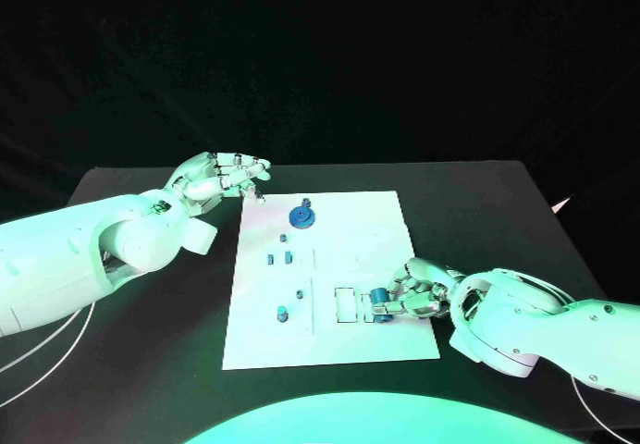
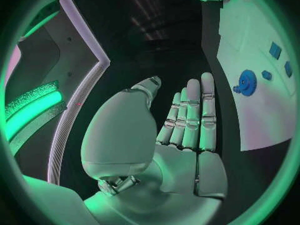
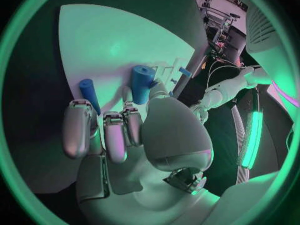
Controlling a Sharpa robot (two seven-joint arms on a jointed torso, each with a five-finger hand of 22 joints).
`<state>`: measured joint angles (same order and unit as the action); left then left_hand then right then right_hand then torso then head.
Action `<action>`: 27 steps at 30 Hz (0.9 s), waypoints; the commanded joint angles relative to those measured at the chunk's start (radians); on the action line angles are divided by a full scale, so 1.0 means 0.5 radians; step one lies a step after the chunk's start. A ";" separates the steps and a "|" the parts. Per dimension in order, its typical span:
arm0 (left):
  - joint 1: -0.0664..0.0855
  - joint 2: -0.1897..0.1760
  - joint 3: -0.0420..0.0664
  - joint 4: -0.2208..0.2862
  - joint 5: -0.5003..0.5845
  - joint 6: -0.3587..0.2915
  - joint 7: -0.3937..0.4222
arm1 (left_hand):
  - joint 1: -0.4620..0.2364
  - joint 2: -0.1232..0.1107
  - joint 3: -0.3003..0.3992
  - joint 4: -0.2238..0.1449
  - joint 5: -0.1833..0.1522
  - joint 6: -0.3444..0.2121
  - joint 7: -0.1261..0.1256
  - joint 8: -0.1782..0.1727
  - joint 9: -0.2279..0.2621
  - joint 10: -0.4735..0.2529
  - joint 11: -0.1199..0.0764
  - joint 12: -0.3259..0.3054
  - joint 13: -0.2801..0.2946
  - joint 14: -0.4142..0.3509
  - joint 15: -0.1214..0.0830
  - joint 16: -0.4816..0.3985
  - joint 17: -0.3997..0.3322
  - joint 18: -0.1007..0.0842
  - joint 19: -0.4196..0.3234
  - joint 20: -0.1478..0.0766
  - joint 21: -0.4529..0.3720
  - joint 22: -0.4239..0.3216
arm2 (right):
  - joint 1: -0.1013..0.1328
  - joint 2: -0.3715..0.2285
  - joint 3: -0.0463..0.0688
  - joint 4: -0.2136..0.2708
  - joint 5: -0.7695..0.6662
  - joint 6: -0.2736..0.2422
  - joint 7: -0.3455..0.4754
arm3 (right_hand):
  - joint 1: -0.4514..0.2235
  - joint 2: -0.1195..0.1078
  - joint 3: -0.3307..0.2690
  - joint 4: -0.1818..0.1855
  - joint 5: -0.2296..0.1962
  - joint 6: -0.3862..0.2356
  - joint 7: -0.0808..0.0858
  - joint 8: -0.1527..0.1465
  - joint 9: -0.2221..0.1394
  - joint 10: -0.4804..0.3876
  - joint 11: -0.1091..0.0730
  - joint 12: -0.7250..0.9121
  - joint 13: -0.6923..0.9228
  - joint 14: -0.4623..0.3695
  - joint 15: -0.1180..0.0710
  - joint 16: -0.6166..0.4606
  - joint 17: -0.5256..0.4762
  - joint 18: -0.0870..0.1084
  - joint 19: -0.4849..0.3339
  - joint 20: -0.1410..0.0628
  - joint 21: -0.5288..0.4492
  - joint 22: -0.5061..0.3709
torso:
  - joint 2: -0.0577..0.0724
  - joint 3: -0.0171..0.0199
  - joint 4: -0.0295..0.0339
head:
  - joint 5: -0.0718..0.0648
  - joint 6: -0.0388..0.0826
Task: Assemble the parts on the task board
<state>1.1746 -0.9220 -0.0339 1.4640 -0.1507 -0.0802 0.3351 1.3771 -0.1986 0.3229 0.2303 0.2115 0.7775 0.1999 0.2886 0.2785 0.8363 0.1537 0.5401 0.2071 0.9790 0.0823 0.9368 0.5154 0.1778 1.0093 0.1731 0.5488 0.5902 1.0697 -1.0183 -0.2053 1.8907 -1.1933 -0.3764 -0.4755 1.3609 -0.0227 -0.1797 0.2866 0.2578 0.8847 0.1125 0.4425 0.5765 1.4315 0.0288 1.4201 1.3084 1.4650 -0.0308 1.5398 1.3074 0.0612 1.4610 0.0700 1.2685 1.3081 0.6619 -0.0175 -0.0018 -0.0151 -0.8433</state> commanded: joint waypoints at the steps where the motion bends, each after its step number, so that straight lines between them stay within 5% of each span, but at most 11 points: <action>1: 0.000 0.002 0.001 0.005 -0.001 0.032 0.002 | 0.017 0.007 -0.008 0.000 0.001 -0.001 0.043 0.013 0.002 -0.013 0.001 0.013 -0.003 -0.015 0.003 -0.009 -0.002 0.007 -0.009 0.005 -0.014 -0.002 | -0.015 -0.005 -0.014 -0.003 0.071 -0.018 -0.028 | 0.119 0.045 0.060 -0.019 0.094 0.016 -0.020 -0.017 -0.067 0.018 -0.008 0.000 0.177 0.181 -0.022 0.014 0.382 -0.013 0.040 -0.009 0.015 0.330 | 0.000 0.0008 0.000 | -0.001 0.002; 2: 0.000 0.003 0.001 0.003 -0.001 0.033 0.002 | 0.019 0.010 -0.009 0.001 0.001 -0.001 0.043 0.014 0.002 -0.013 0.001 0.013 -0.003 -0.014 0.003 -0.009 -0.002 0.007 -0.008 0.005 -0.015 -0.002 | -0.013 -0.012 -0.014 0.000 0.104 -0.032 -0.027 | 0.196 0.055 0.115 -0.025 0.158 0.022 -0.026 -0.032 -0.085 0.014 -0.014 -0.006 0.177 0.181 -0.028 0.013 0.381 -0.013 0.040 -0.015 0.014 0.333 | 0.000 0.0012 0.000 | 0.000 0.003; 4: 0.000 0.005 0.001 -0.001 -0.001 0.041 0.003 | 0.019 0.010 -0.009 0.001 0.001 -0.001 0.043 0.014 0.002 -0.013 0.001 0.013 -0.003 -0.014 0.003 -0.009 -0.002 0.007 -0.008 0.005 -0.015 -0.002 | 0.000 -0.030 -0.013 0.010 0.206 -0.057 -0.019 | 0.306 0.006 0.271 0.002 0.320 0.044 -0.023 -0.073 -0.133 0.003 -0.014 -0.023 0.173 0.180 -0.031 0.011 0.377 -0.012 0.037 -0.022 0.007 0.336 | -0.002 0.0012 -0.001 | -0.002 0.003; 7: 0.000 0.008 0.001 -0.006 -0.001 0.050 0.005 | 0.019 0.010 -0.009 0.001 0.001 -0.001 0.043 0.014 0.002 -0.013 0.001 0.013 -0.003 -0.014 0.003 -0.009 -0.002 0.007 -0.008 0.005 -0.015 -0.002 | 0.025 -0.052 -0.013 0.027 0.345 -0.075 -0.005 | 0.295 -0.072 0.477 0.008 0.313 0.073 -0.022 -0.099 -0.170 0.007 -0.011 -0.027 0.181 0.180 -0.026 0.011 0.377 -0.012 0.036 -0.020 0.000 0.341 | -0.004 0.0006 -0.003 | -0.002 0.008; 8: 0.000 0.009 0.001 -0.007 -0.001 0.052 0.004 | 0.022 0.012 -0.009 0.002 0.002 -0.001 0.043 0.015 0.002 -0.014 0.002 0.014 -0.003 -0.014 0.003 -0.009 -0.003 0.007 -0.007 0.005 -0.016 -0.003 | 0.034 -0.060 -0.013 0.034 0.388 -0.080 -0.001 | 0.252 -0.142 0.610 -0.002 0.309 0.081 -0.024 -0.110 -0.185 0.009 -0.005 -0.030 0.184 0.179 -0.030 0.010 0.375 -0.013 0.036 -0.014 -0.003 0.345 | -0.003 0.0005 -0.003 | -0.002 0.009; 11: 0.000 0.012 0.001 -0.010 -0.001 0.056 0.004 | 0.025 0.014 -0.009 0.001 0.002 -0.001 0.044 0.015 0.002 -0.014 0.002 0.014 -0.004 -0.014 0.003 -0.009 -0.003 0.008 -0.005 0.005 -0.017 -0.004 | 0.060 -0.077 -0.013 0.054 0.492 -0.087 0.009 | 0.135 -0.241 0.858 -0.005 0.285 0.095 -0.017 -0.105 -0.190 0.016 -0.008 -0.032 0.193 0.180 -0.024 0.010 0.377 -0.011 0.037 -0.015 -0.008 0.351 | -0.002 0.0003 -0.001 | -0.005 0.014; 15: 0.000 0.016 0.000 -0.015 -0.001 0.057 0.005 | 0.025 0.014 -0.009 0.001 0.002 -0.001 0.044 0.015 0.002 -0.014 0.002 0.014 -0.004 -0.014 0.003 -0.009 -0.003 0.008 -0.005 0.005 -0.017 -0.004 | 0.097 -0.091 -0.013 0.087 0.609 -0.091 0.017 | 0.062 -0.294 0.964 -0.012 0.257 0.097 -0.015 -0.096 -0.186 0.020 -0.007 -0.031 0.199 0.180 -0.023 0.010 0.377 -0.012 0.039 -0.013 -0.009 0.355 | -0.003 0.0012 -0.001 | -0.009 0.019; 27: 0.000 0.016 -0.001 -0.015 0.001 0.068 0.009 | 0.032 0.019 -0.009 0.002 0.003 -0.002 0.044 0.015 0.002 -0.016 0.002 0.015 -0.004 -0.014 0.003 -0.008 -0.004 0.008 -0.003 0.005 -0.019 -0.006 | 0.149 -0.091 -0.013 0.145 0.683 -0.083 0.012 | -0.089 -0.355 1.051 -0.005 0.218 0.096 -0.012 -0.083 -0.177 0.024 -0.003 -0.036 0.202 0.180 -0.019 0.009 0.377 -0.011 0.040 -0.010 -0.016 0.359 | 0.002 -0.0009 0.002 | 0.000 0.025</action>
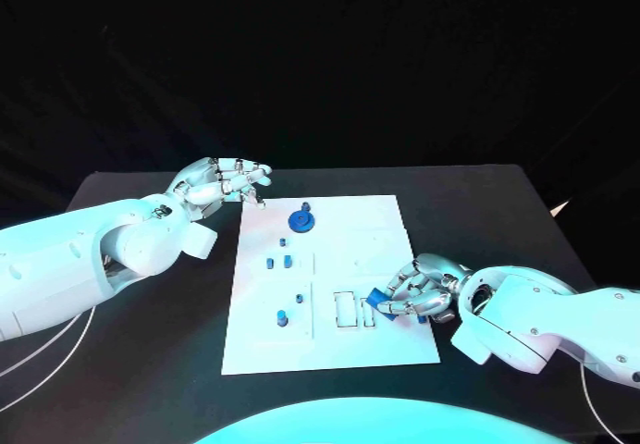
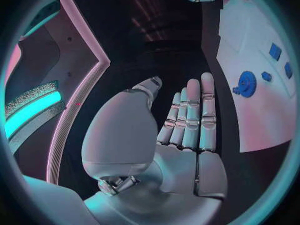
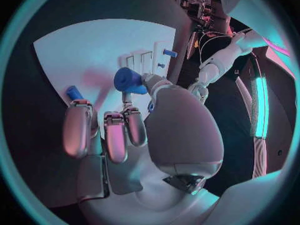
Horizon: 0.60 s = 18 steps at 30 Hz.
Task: Assemble the parts on the task board
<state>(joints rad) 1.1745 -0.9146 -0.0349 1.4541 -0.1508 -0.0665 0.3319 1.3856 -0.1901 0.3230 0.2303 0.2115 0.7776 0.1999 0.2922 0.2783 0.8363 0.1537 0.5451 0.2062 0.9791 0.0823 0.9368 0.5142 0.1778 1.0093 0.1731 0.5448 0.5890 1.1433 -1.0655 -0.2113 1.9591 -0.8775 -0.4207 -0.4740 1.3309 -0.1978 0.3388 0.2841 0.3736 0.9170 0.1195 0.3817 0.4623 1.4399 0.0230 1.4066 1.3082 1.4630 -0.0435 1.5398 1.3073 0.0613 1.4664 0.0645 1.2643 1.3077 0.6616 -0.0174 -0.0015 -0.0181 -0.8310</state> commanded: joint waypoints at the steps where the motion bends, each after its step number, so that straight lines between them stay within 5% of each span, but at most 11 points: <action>1: 0.000 0.000 0.001 0.006 0.001 0.041 0.016 | 0.015 0.002 -0.009 0.002 0.003 -0.002 0.044 0.008 0.003 -0.016 0.002 0.005 -0.002 -0.014 0.003 -0.008 -0.002 0.008 -0.003 0.005 -0.011 -0.003 | 0.003 0.006 -0.001 0.010 0.042 0.002 0.009 | -0.042 -0.009 0.018 0.000 -0.017 0.032 -0.026 0.040 0.052 0.008 0.008 -0.008 0.203 0.184 0.006 0.009 0.377 -0.011 0.029 0.001 -0.008 0.360 | 0.003 -0.0014 0.001 | 0.006 0.001; 6: 0.000 -0.004 0.000 0.009 0.004 0.045 0.018 | 0.019 0.007 -0.009 0.003 0.004 -0.003 0.044 0.009 0.003 -0.017 0.002 0.005 -0.003 -0.014 0.003 -0.008 -0.003 0.008 -0.001 0.005 -0.013 -0.004 | 0.005 0.051 -0.001 0.001 -0.020 0.005 0.003 | -0.150 -0.023 0.028 0.004 -0.115 0.042 -0.031 0.054 0.060 0.013 0.005 -0.010 0.205 0.183 0.004 0.008 0.373 -0.012 0.032 0.000 -0.008 0.363 | 0.002 -0.0017 -0.001 | 0.015 -0.004; 18: 0.000 -0.006 0.000 0.015 0.006 0.058 0.021 | 0.023 0.010 -0.009 0.003 0.004 -0.003 0.045 0.009 0.002 -0.018 0.002 0.005 -0.003 -0.014 0.003 -0.008 -0.003 0.008 0.001 0.005 -0.014 -0.005 | -0.002 0.224 -0.001 -0.078 -0.183 0.008 -0.023 | -0.277 -0.022 -0.019 0.006 -0.139 0.054 -0.037 0.074 0.073 0.019 0.001 -0.012 0.209 0.183 0.001 0.006 0.371 -0.012 0.035 -0.003 -0.009 0.366 | 0.002 -0.0017 0.000 | 0.017 -0.009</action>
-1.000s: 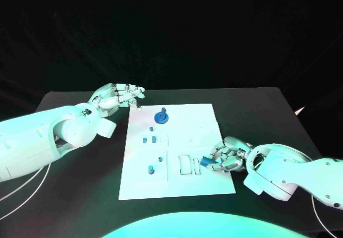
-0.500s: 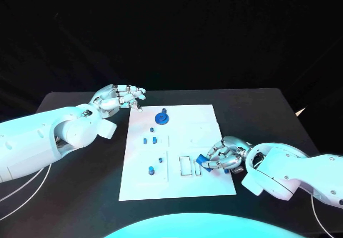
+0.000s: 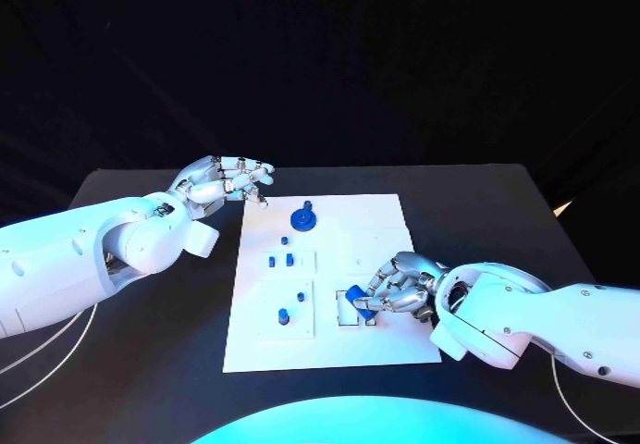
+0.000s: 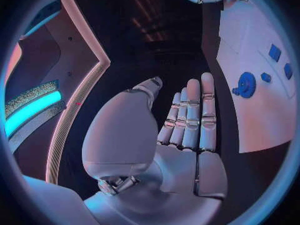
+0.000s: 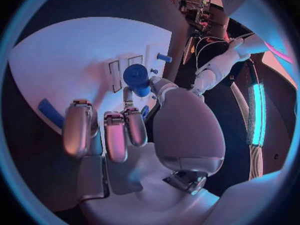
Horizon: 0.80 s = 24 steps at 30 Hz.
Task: Assemble the parts on the task board
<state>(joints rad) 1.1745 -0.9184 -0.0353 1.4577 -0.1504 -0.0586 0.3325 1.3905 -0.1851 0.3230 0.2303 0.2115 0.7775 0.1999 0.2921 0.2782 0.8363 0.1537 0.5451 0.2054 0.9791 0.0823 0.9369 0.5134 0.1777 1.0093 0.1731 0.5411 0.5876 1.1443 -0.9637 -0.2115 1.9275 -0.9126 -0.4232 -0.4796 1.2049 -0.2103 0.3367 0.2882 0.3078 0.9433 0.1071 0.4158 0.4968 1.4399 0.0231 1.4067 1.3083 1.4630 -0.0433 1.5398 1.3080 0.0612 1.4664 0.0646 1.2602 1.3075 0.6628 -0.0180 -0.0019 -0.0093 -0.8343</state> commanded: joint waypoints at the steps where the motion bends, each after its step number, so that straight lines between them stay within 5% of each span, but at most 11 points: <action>1: 0.000 0.001 0.001 0.008 0.005 0.043 0.020 | 0.013 0.000 -0.009 0.003 0.004 -0.003 0.045 0.009 0.003 -0.018 0.002 0.005 -0.002 -0.014 0.003 -0.008 -0.002 0.008 0.001 0.005 -0.006 -0.003 | -0.007 0.033 0.000 -0.024 -0.124 0.020 -0.017 | -0.029 0.003 -0.016 -0.002 -0.009 0.002 -0.013 0.007 0.005 0.020 0.001 -0.011 0.210 0.183 0.000 0.006 0.369 -0.012 0.035 -0.003 -0.001 0.367 | 0.000 0.0000 0.001 | 0.000 -0.003; 12: 0.000 -0.004 0.001 0.011 0.006 0.053 0.017 | 0.013 0.000 -0.009 0.003 0.004 -0.003 0.045 0.009 0.003 -0.018 0.002 0.005 -0.002 -0.014 0.003 -0.008 -0.002 0.008 0.001 0.005 -0.006 -0.003 | -0.027 0.113 0.000 -0.102 -0.204 0.090 -0.081 | -0.094 0.005 -0.049 0.000 -0.031 0.004 -0.016 0.017 0.010 0.007 -0.002 -0.034 0.193 0.180 -0.002 0.002 0.359 -0.009 0.031 -0.005 -0.022 0.363 | -0.002 0.0012 -0.001 | 0.008 -0.012; 22: 0.000 -0.007 0.001 0.013 0.006 0.056 0.015 | 0.018 0.004 -0.011 0.005 0.004 -0.005 0.045 0.009 0.002 -0.020 0.003 0.006 -0.003 -0.014 0.003 -0.008 -0.003 0.008 0.004 0.005 -0.009 -0.005 | -0.032 0.147 0.000 -0.133 -0.279 0.060 -0.109 | -0.267 0.035 -0.193 0.006 -0.195 -0.007 -0.028 0.049 0.031 -0.001 -0.011 -0.058 0.184 0.177 -0.010 -0.006 0.345 -0.005 0.027 -0.012 -0.058 0.359 | 0.000 0.0014 -0.001 | 0.011 -0.011; 24: 0.000 -0.008 0.001 0.013 0.006 0.056 0.014 | 0.018 0.004 -0.011 0.005 0.004 -0.005 0.045 0.009 0.002 -0.020 0.003 0.006 -0.003 -0.014 0.003 -0.008 -0.003 0.008 0.004 0.005 -0.009 -0.005 | -0.032 0.150 0.000 -0.134 -0.287 0.053 -0.107 | -0.350 0.061 -0.286 0.007 -0.333 -0.014 -0.030 0.060 0.038 -0.001 -0.013 -0.062 0.185 0.177 -0.012 -0.007 0.343 -0.004 0.027 -0.014 -0.065 0.359 | 0.000 0.0008 0.000 | 0.011 -0.012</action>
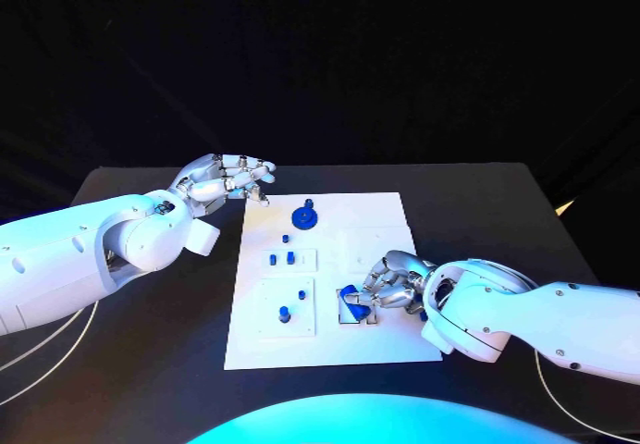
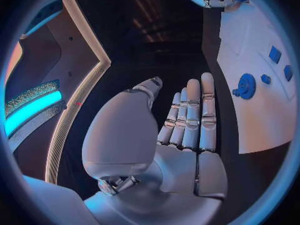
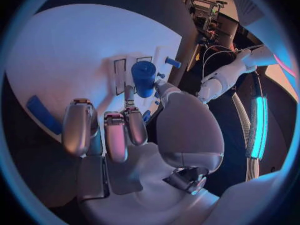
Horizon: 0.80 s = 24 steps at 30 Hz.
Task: Assemble the parts on the task board
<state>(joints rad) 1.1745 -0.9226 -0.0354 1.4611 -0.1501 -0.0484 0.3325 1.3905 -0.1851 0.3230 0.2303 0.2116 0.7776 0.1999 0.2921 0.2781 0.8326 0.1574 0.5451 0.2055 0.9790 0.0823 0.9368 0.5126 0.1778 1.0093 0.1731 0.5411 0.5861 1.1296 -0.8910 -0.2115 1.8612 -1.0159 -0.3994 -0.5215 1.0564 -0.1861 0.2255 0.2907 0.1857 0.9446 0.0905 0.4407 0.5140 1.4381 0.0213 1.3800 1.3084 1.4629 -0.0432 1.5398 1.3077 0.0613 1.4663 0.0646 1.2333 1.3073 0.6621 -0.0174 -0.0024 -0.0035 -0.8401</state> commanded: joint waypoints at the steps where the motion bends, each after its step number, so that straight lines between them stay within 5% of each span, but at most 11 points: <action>1: 0.000 0.000 0.001 0.007 0.005 0.035 0.013 | 0.018 0.004 -0.011 0.005 0.004 -0.005 0.045 0.009 0.003 -0.012 -0.004 0.006 -0.003 -0.014 0.003 -0.008 -0.002 0.008 0.004 0.005 -0.009 -0.002 | -0.003 0.006 0.000 -0.002 -0.083 0.003 -0.020 | -0.092 0.034 -0.119 0.004 -0.165 -0.020 0.004 0.016 0.007 0.003 -0.010 -0.010 0.185 0.177 -0.012 -0.007 0.345 -0.004 0.028 -0.014 -0.014 0.360 | 0.001 -0.0005 0.001 | -0.001 0.000; 2: 0.000 -0.001 0.001 0.007 0.005 0.035 0.013 | 0.018 0.004 -0.011 0.005 0.004 -0.005 0.045 0.009 0.003 -0.012 -0.004 0.006 -0.003 -0.014 0.003 -0.008 -0.002 0.008 0.004 0.005 -0.009 -0.002 | -0.004 0.006 0.000 -0.001 -0.086 0.002 -0.017 | -0.130 0.062 -0.206 0.004 -0.236 -0.026 0.003 0.023 0.011 0.002 -0.009 -0.013 0.185 0.177 -0.012 -0.008 0.343 -0.003 0.028 -0.014 -0.021 0.360 | 0.000 -0.0005 0.001 | 0.000 0.000; 5: 0.000 -0.001 0.001 0.007 0.005 0.034 0.012 | 0.020 0.006 -0.011 0.006 0.004 -0.005 0.046 0.009 0.003 -0.012 -0.004 0.006 -0.003 -0.014 0.003 -0.008 -0.002 0.008 0.004 0.005 -0.010 -0.002 | -0.005 0.006 0.000 0.002 -0.093 0.000 -0.010 | -0.159 0.134 -0.432 0.006 -0.266 -0.038 0.005 0.036 0.016 0.001 -0.007 -0.019 0.188 0.177 -0.011 -0.009 0.343 -0.002 0.029 -0.012 -0.034 0.361 | 0.000 -0.0007 0.000 | 0.002 -0.001; 14: 0.000 -0.004 0.001 0.007 0.005 0.032 0.011 | 0.020 0.006 -0.011 0.006 0.004 -0.005 0.046 0.009 0.003 -0.012 -0.004 0.006 -0.003 -0.014 0.003 -0.008 -0.002 0.008 0.004 0.005 -0.010 -0.002 | -0.007 -0.028 0.000 0.051 -0.154 -0.008 0.023 | -0.124 0.186 -0.539 0.004 -0.261 -0.042 0.005 0.044 0.017 0.003 -0.007 -0.019 0.192 0.177 -0.010 -0.010 0.341 -0.002 0.031 -0.012 -0.038 0.363 | -0.001 0.0004 -0.001 | 0.005 0.002; 20: 0.000 -0.004 0.001 0.006 0.005 0.031 0.010 | 0.020 0.006 -0.011 0.006 0.004 -0.005 0.046 0.009 0.003 -0.012 -0.004 0.006 -0.003 -0.014 0.003 -0.008 -0.002 0.008 0.004 0.005 -0.010 -0.002 | -0.008 -0.099 0.000 0.119 -0.171 0.037 0.112 | 0.226 0.249 -0.589 -0.023 -0.157 -0.027 -0.006 0.079 0.024 0.018 -0.017 -0.003 0.212 0.180 -0.019 -0.005 0.355 -0.007 0.042 -0.018 -0.015 0.372 | -0.001 0.0002 -0.001 | 0.005 -0.001; 24: 0.000 -0.005 0.001 0.004 0.005 0.029 0.009 | 0.020 0.006 -0.011 0.006 0.004 -0.005 0.046 0.009 0.003 -0.012 -0.004 0.006 -0.003 -0.014 0.003 -0.008 -0.002 0.008 0.004 0.005 -0.010 -0.002 | -0.008 -0.131 0.000 0.158 -0.195 0.085 0.141 | 0.394 0.244 -0.590 -0.048 -0.208 -0.009 -0.017 0.103 0.028 0.037 -0.026 0.019 0.232 0.182 -0.026 -0.003 0.362 -0.010 0.048 -0.025 -0.001 0.376 | -0.001 0.0009 -0.003 | 0.007 0.003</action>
<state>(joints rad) 1.1745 -0.9257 -0.0354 1.4612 -0.1501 -0.0474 0.3314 1.3905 -0.1851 0.3230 0.2303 0.2116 0.7775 0.1999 0.2921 0.2781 0.8327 0.1574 0.5451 0.2056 0.9791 0.0823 0.9368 0.5127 0.1777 1.0093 0.1731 0.5411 0.5862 1.1269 -0.9546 -0.2114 1.9321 -1.0836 -0.3947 -0.4934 1.2441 -0.0634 -0.0710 0.2714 0.0858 0.9370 0.0846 0.4878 0.5269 1.4507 0.0088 1.3852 1.3084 1.4667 -0.0469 1.5398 1.3075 0.0612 1.4662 0.0572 1.2294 1.3079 0.6616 -0.0173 -0.0031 -0.0006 -0.8399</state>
